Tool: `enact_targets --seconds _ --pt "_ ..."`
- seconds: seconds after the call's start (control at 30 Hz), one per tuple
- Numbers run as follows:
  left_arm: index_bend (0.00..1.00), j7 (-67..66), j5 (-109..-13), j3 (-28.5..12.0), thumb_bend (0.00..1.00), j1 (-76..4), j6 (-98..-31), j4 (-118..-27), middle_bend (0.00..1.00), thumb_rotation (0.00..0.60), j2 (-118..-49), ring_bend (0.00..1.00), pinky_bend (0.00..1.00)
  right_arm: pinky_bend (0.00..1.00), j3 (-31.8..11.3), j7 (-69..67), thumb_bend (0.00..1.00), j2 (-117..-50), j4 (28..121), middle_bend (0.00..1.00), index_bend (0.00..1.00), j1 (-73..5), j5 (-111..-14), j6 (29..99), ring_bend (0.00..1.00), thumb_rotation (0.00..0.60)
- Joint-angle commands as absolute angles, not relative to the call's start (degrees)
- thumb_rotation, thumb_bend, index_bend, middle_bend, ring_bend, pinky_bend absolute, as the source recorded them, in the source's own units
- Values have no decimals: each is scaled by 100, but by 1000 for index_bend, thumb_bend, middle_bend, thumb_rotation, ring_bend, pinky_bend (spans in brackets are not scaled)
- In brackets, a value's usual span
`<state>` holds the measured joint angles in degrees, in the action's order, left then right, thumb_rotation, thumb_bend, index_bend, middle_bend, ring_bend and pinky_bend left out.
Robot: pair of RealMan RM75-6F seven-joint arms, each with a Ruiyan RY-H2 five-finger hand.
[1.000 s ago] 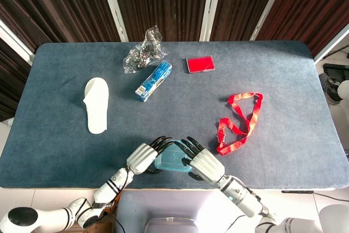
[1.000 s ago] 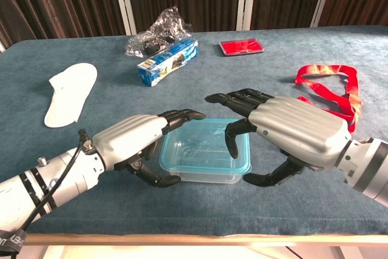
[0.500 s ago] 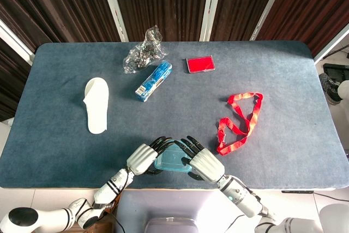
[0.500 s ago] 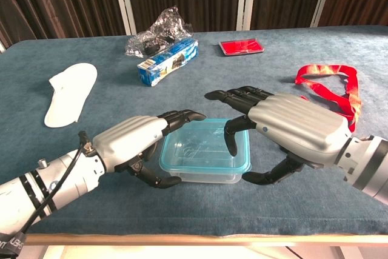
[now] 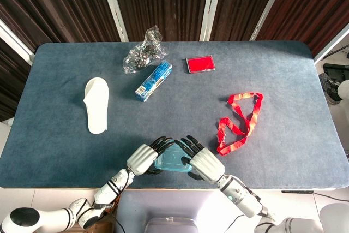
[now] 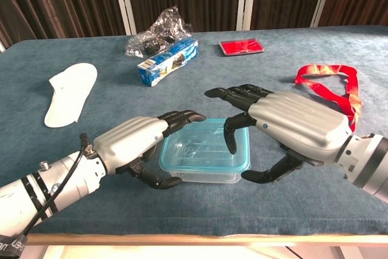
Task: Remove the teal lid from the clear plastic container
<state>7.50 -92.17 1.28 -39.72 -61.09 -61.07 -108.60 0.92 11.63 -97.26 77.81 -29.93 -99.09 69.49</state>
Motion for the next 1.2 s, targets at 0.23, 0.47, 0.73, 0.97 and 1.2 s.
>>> enact_targets --seconds 0.23,0.47,0.73,0.97,1.2 --pt "0 731 -9224 141 350 -3966 -6107 -6087 741 600 -10887 558 692 0 61 1127 365 -9703 7856 125 645 -3014 -9859 6961 0 600" --pt "0 699 -9241 158 350 -3961 -6114 -6072 744 600 -10905 561 697 0 -25 1139 365 -9714 7920 128 645 -3063 -9805 6955 0 600" --pt "0 704 -9263 164 350 -3946 -6158 -6095 744 600 -10888 561 697 0 -179 1317 445 -9866 7916 147 653 -3179 -9667 6824 0 600" --pt "0 744 -9296 181 350 -3928 -6217 -6135 730 600 -10866 548 679 0 -179 1373 550 -10005 7739 179 700 -3173 -9621 6832 0 600" --pt "0 1061 -9442 256 350 -3951 -6314 -6272 554 600 -10760 348 334 0 -192 1215 673 -10125 7604 209 753 -3170 -9689 7029 11 600"
